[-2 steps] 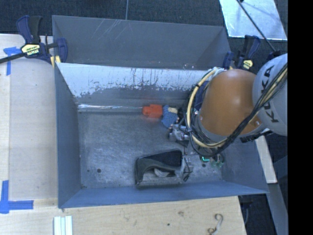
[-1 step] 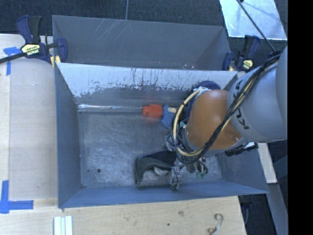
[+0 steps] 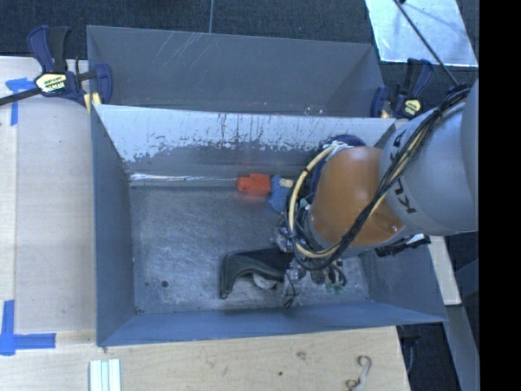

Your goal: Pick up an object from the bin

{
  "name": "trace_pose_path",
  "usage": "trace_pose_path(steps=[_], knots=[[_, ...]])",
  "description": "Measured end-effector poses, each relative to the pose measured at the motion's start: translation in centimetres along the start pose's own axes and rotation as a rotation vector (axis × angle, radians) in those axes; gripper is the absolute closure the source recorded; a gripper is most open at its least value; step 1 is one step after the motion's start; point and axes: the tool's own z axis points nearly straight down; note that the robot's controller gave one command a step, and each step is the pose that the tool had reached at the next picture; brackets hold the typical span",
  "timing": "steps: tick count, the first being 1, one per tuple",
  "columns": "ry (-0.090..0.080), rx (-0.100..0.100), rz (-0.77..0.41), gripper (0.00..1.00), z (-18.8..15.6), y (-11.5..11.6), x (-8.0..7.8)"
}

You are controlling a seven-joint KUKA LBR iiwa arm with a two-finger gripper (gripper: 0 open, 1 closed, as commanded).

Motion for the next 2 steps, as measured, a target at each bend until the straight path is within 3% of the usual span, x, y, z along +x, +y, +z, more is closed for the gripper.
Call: trace_pose_path(steps=[1,2], knots=[[-0.008,-0.001,0.012,1.00,-7.5,-0.5,0.1],[-0.009,0.000,0.006,1.00,-15.2,-1.1,-1.3]])
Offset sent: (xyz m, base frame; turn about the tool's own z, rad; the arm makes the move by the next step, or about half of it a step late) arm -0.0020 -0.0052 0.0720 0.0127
